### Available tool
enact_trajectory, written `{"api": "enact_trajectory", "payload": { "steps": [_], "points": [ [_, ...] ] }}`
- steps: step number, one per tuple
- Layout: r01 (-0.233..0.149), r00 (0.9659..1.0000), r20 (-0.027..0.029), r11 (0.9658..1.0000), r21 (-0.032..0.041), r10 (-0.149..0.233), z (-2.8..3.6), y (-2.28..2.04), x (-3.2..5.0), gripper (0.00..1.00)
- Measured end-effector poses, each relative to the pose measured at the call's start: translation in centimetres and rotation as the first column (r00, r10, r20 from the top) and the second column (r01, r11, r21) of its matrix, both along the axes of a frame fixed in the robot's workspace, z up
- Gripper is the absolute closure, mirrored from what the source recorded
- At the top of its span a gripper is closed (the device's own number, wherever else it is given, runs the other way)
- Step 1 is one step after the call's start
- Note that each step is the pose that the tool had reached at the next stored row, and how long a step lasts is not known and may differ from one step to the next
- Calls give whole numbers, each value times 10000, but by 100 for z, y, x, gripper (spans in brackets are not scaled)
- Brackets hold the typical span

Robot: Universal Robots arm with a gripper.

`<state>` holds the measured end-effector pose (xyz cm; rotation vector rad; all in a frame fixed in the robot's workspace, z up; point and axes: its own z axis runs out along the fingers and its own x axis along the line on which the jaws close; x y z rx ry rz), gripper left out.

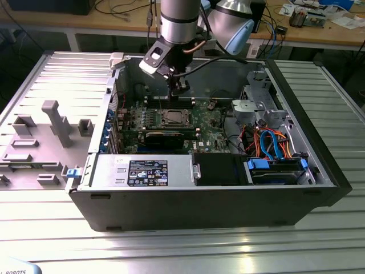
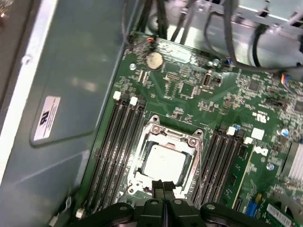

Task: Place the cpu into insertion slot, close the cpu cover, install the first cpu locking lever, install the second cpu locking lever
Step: 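Install the first cpu locking lever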

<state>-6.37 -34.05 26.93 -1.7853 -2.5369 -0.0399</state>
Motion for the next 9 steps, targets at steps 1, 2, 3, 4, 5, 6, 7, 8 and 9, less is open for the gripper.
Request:
{"api": "enact_trajectory", "payload": {
  "steps": [1, 2, 3, 4, 5, 6, 7, 8, 9],
  "points": [
    [-196, 9998, 0, 9998, 0, 196, 0, 0, 0, 89],
    [-354, 9994, 0, 9994, 0, 354, 0, 0, 0, 89],
    [-559, 9984, 0, 9984, 0, 559, 0, 0, 0, 89],
    [-711, 9975, 0, 9975, -1, 711, 0, 0, 0, 89],
    [-847, 9964, 0, 9964, -4, 847, 0, 0, 0, 89],
    [-991, 9951, -1, 9951, -7, 991, 0, 0, 0, 89],
    [-1131, 9936, -1, 9936, -9, 1131, -1, 1, 0, 89],
    [-1293, 9916, -2, 9916, -12, 1293, 0, 1, 0, 89],
    [-1423, 9898, -2, 9898, -13, 1423, 0, 1, 0, 89]
  ]
}}
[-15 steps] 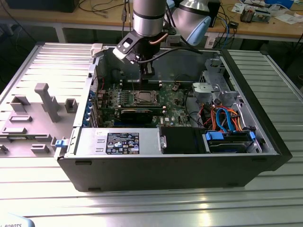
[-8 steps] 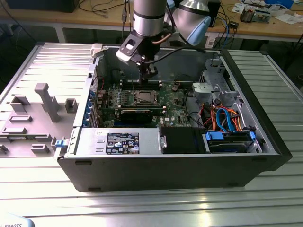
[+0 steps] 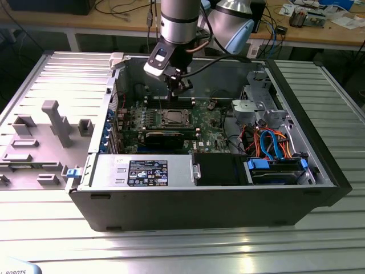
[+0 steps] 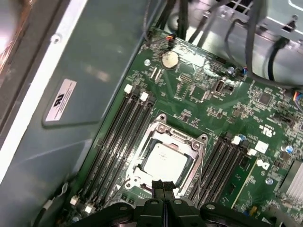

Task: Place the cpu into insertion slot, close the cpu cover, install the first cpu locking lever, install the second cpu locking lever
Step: 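Install the first cpu locking lever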

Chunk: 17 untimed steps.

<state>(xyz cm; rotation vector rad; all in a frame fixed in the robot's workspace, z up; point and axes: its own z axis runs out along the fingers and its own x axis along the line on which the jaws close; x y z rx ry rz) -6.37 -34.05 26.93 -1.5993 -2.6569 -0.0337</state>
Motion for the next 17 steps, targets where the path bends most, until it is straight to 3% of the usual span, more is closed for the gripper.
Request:
{"api": "enact_trajectory", "payload": {
  "steps": [6, 8, 12, 17],
  "points": [
    [-1066, 9943, -1, 9943, -16, 1066, 0, 5, 0, 89],
    [-1534, 9882, -1, 9882, -20, 1534, 0, 7, 0, 89],
    [-2112, 9774, -1, 9774, -22, 2112, 0, 8, 0, 89],
    [-3426, 9395, -2, 9395, -23, 3426, 0, 11, 0, 89]
  ]
}}
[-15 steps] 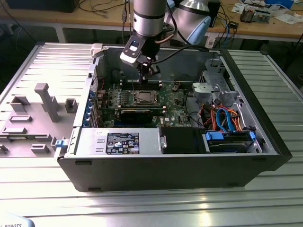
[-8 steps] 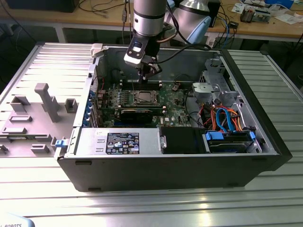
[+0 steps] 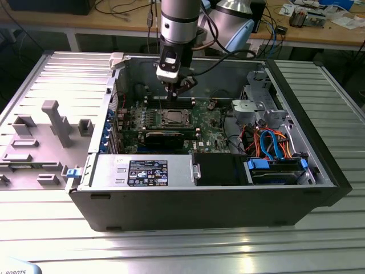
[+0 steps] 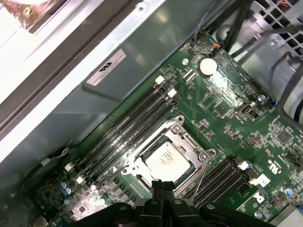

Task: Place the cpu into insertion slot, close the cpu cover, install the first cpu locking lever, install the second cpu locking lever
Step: 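Install the first cpu locking lever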

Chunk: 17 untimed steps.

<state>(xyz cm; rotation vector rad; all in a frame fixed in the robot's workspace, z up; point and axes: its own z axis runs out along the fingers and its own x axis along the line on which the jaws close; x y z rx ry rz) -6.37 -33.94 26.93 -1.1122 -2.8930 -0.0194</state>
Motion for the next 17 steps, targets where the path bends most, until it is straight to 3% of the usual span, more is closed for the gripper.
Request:
{"api": "enact_trajectory", "payload": {
  "steps": [3, 8, 10, 12, 15, 16, 17],
  "points": [
    [-494, 9988, 0, 9988, 0, 494, 0, 1, 0, 89],
    [-1442, 9895, 0, 9895, 0, 1442, 0, 1, 0, 89],
    [-1843, 9829, 0, 9829, 0, 1843, 0, 3, 0, 89],
    [-2476, 9689, 1, 9689, 0, 2476, 0, 3, 0, 89],
    [-3036, 9528, -1, 9528, 0, 3036, 0, 7, 0, 89],
    [-3161, 9487, -1, 9487, 0, 3161, 0, 6, 0, 89],
    [-3215, 9469, 0, 9469, 0, 3215, 0, 6, -4, 89]
  ]
}}
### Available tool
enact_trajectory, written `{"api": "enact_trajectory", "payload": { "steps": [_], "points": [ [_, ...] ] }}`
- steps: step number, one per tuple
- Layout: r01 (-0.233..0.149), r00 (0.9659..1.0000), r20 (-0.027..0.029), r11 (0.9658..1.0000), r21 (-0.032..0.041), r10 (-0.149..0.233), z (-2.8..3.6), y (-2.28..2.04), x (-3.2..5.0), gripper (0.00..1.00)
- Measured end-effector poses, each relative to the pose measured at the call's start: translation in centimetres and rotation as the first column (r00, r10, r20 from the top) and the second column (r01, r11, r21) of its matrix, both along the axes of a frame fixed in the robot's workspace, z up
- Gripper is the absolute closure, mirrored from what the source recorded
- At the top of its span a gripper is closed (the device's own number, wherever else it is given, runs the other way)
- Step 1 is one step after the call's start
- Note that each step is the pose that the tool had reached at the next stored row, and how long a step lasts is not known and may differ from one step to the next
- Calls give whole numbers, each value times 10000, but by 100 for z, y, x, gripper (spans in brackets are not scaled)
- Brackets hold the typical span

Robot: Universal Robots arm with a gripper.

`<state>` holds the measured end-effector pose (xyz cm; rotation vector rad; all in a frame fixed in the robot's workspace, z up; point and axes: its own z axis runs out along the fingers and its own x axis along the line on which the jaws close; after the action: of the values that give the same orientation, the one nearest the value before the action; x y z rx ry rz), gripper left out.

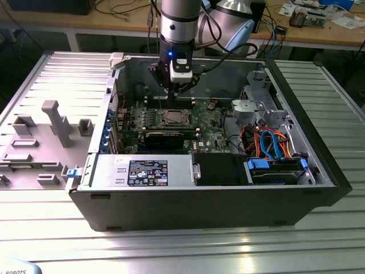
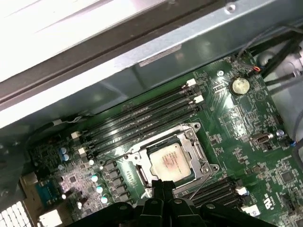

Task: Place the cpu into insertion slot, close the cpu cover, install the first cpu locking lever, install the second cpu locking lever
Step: 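Install the first cpu locking lever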

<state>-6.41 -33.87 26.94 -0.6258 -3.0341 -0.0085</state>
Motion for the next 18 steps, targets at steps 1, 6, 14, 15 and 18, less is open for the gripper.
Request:
{"api": "enact_trajectory", "payload": {
  "steps": [1, 6, 14, 15, 18],
  "points": [
    [-17, 10000, 14, 10000, -1, 17, 1, 0, -8, 89],
    [-43, 9998, 172, 10000, 58, 42, 23, 0, -38, 89],
    [-1688, 9852, 315, 9856, 84, 1685, 28, 0, -61, 89],
    [-1942, 9805, 316, 9809, 86, 1939, 28, 0, -61, 89],
    [-2441, 9693, 315, 9697, 87, 2437, 28, 1, -61, 89]
  ]
}}
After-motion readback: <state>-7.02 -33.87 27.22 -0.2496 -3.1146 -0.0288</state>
